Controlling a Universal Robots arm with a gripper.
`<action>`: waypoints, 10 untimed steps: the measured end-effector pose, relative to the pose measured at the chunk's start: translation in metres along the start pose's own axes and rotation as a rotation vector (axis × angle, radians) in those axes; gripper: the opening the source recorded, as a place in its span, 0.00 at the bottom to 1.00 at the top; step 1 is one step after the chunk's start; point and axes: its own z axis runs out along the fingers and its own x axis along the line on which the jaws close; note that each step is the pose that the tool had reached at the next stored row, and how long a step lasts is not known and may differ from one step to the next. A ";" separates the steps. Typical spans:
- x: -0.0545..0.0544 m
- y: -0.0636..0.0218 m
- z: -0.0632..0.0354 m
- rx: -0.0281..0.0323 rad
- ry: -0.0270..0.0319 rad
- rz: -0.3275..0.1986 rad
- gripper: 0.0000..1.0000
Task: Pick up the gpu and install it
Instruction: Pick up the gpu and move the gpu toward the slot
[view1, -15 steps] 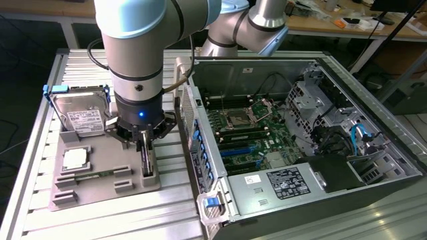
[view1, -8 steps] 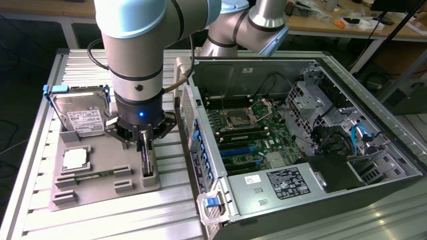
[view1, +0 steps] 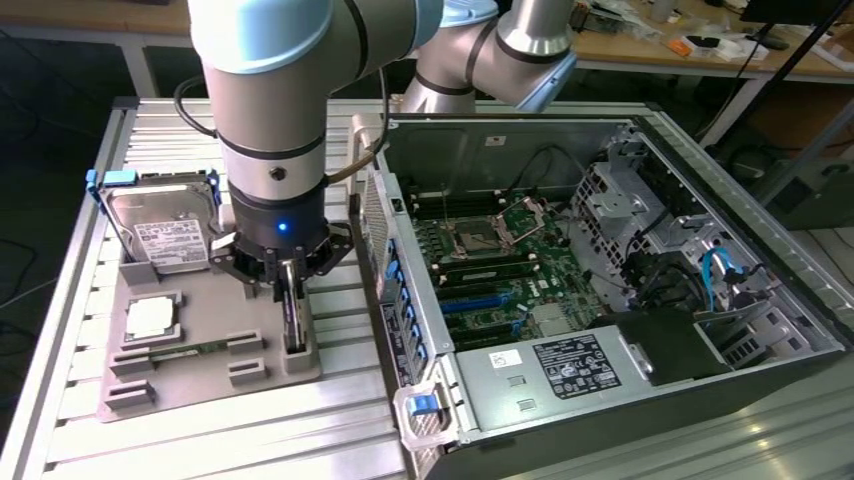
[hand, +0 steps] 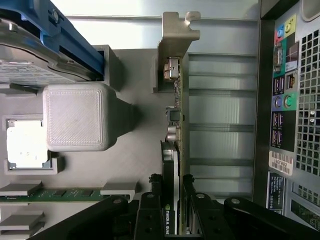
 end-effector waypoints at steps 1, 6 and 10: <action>0.000 0.0003 -0.0024 -0.0001 -0.0001 0.000 0.27; 0.000 0.0013 -0.0231 0.0004 0.0001 0.000 0.27; 0.000 0.0019 -0.0383 0.0025 0.0001 0.000 0.27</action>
